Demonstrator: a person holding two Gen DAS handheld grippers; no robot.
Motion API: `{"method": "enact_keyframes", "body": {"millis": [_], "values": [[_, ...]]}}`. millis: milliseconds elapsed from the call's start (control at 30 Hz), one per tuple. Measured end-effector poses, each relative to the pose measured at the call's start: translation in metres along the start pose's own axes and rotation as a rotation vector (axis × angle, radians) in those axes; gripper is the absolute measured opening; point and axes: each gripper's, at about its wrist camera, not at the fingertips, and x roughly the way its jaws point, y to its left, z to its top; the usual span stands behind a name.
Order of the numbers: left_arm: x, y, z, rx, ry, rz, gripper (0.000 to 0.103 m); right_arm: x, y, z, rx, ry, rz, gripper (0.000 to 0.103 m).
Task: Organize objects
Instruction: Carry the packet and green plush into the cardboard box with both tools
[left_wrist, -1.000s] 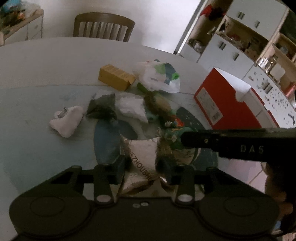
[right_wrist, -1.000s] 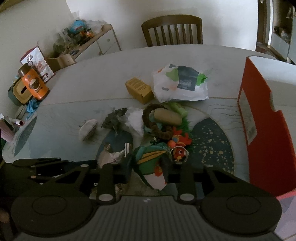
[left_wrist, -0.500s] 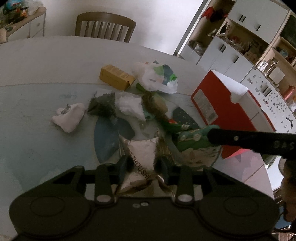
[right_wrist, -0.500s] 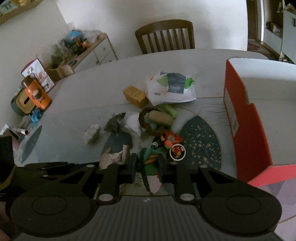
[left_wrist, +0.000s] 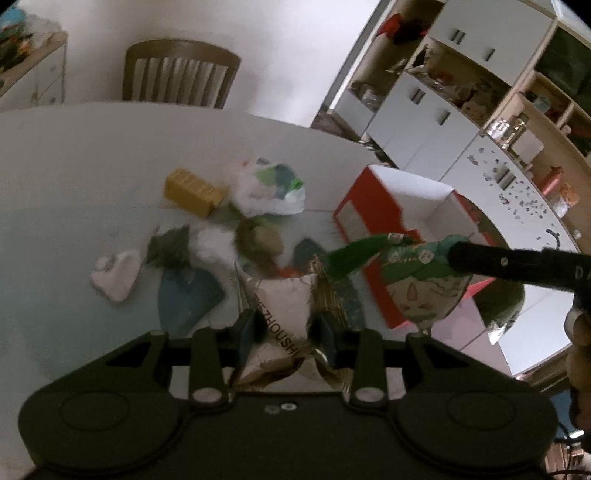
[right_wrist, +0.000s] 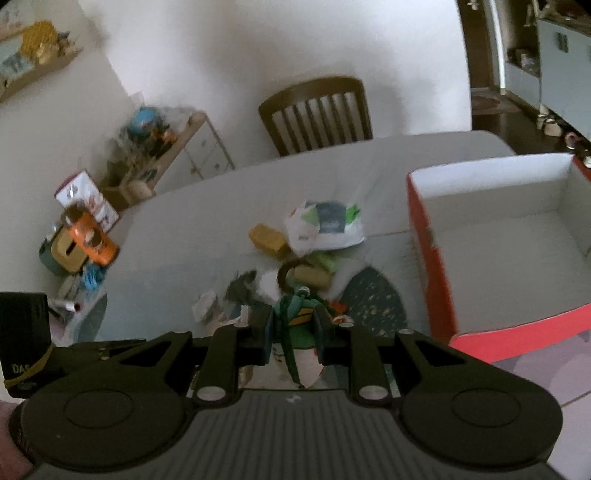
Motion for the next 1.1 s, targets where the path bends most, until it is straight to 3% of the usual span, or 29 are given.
{"method": "enact_keyframes", "body": {"millis": [467, 833, 1100], "values": [[0.007, -0.075, 0.049, 0.111, 0.000, 0.004, 0.037, -0.055, -0.052, 0.051, 0.022, -0.112, -0.064, 0.022], [0.045, -0.155, 0.088, 0.133, 0.011, 0.031, 0.037, -0.063, -0.139, 0.083, 0.053, -0.047, -0.077, 0.022], [0.091, -0.212, 0.111, 0.176, 0.030, 0.052, 0.037, -0.067, -0.193, 0.106, 0.045, -0.060, -0.088, 0.022]]}}
